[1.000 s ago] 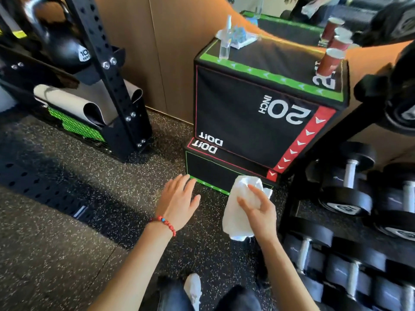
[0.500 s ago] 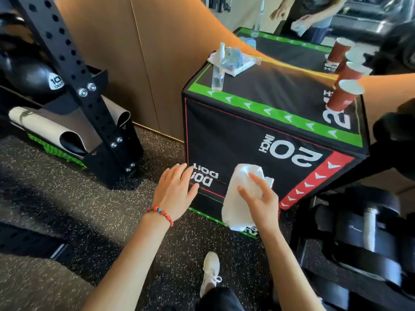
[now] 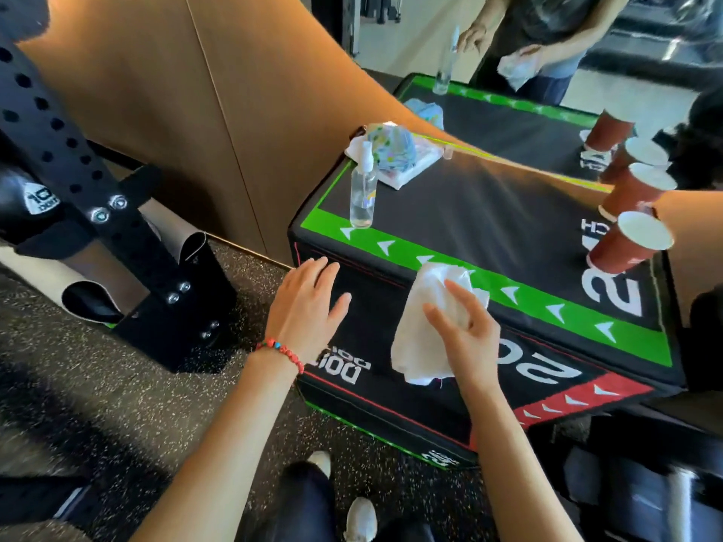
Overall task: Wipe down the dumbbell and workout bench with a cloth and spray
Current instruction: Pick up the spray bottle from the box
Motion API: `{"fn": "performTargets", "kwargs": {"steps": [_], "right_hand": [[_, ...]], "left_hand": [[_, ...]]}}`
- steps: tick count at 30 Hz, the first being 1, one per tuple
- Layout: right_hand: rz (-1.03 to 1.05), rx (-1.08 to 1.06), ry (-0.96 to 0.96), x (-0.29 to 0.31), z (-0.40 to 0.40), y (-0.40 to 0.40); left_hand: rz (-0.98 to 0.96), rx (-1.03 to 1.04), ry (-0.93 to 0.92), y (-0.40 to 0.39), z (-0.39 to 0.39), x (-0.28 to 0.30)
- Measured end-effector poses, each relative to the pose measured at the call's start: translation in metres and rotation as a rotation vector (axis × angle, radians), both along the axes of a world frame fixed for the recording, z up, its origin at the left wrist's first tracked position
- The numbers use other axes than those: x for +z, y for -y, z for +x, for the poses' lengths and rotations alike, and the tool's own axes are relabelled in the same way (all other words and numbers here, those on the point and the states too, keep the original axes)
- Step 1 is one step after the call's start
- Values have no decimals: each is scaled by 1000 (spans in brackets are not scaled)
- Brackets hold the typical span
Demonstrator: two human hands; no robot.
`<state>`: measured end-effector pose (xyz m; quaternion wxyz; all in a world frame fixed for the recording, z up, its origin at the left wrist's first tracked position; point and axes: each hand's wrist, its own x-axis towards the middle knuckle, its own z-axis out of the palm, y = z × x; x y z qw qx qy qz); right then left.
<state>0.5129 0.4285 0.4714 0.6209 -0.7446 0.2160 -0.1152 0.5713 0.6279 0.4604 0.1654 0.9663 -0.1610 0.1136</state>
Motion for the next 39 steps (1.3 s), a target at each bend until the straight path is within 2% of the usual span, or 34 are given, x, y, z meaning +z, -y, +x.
{"fn": "performTargets", "kwargs": {"steps": [9, 16, 23, 26, 32, 36, 39], "right_hand": [[22, -177, 15, -2, 65, -3], [32, -273, 24, 0, 101, -15], [38, -349, -7, -4, 112, -20], [50, -382, -2, -4, 113, -20], [65, -520, 5, -4, 107, -14], [92, -615, 31, -5, 86, -10], [92, -697, 40, -6, 64, -7]], "left_hand": [[-203, -114, 70, 8, 104, 10], [-599, -142, -139, 28, 159, 8], [-772, -189, -141, 48, 182, 0], [-843, -170, -207, 51, 188, -3], [-1157, -266, -551, 67, 183, 9], [-1185, -299, -711, 88, 162, 17], [-1210, -424, -774, 104, 136, 17]]}}
